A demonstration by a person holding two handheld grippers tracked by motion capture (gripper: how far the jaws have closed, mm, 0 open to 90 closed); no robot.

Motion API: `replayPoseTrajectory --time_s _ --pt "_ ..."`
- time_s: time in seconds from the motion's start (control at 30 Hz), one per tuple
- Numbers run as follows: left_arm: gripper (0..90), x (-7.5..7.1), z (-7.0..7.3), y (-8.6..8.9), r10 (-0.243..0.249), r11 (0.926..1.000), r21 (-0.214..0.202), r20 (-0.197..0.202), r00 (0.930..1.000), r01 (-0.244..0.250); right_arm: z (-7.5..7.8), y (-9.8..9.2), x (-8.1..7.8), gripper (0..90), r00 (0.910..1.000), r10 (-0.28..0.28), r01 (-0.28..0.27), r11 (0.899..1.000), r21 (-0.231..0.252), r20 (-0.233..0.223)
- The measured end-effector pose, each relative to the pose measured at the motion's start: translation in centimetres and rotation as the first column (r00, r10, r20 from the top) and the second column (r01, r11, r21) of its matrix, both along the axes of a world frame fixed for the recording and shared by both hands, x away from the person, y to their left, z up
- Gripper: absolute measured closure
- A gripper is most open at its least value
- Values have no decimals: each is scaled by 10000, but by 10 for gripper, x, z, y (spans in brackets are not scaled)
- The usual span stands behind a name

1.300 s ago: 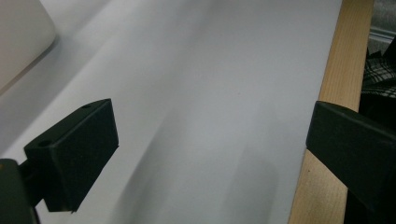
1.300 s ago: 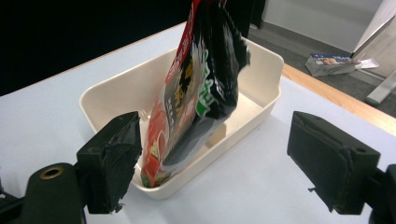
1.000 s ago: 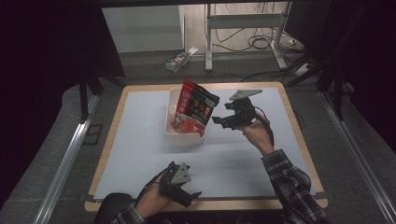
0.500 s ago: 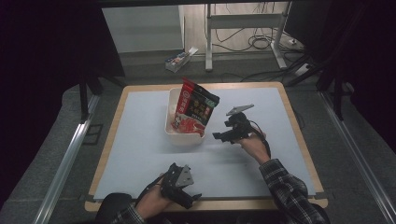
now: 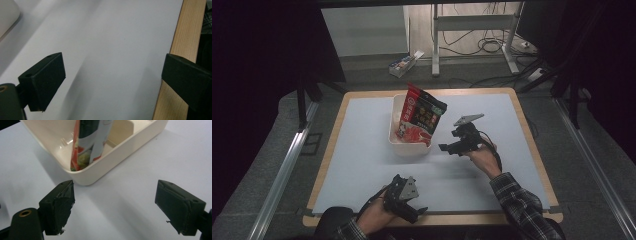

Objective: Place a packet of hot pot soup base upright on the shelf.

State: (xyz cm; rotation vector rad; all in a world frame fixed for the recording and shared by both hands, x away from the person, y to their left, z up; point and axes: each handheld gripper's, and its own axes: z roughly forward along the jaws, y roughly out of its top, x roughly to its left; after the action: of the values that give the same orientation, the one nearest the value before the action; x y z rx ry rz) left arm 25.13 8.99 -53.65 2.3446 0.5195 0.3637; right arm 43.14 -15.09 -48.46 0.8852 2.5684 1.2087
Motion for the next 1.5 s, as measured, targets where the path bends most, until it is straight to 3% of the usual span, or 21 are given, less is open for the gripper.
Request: replayPoseTrajectory --time_s 0.7,1.5 --pt "54 1 4 4 259 9980 -582 -99 9996 -264 14 -31 -41 129 9992 -83 77 9998 156 391" --pt "62 2 6 6 469 9941 -968 -228 9986 -489 12 -69 -87 117 9942 -442 452 9989 -81 980"
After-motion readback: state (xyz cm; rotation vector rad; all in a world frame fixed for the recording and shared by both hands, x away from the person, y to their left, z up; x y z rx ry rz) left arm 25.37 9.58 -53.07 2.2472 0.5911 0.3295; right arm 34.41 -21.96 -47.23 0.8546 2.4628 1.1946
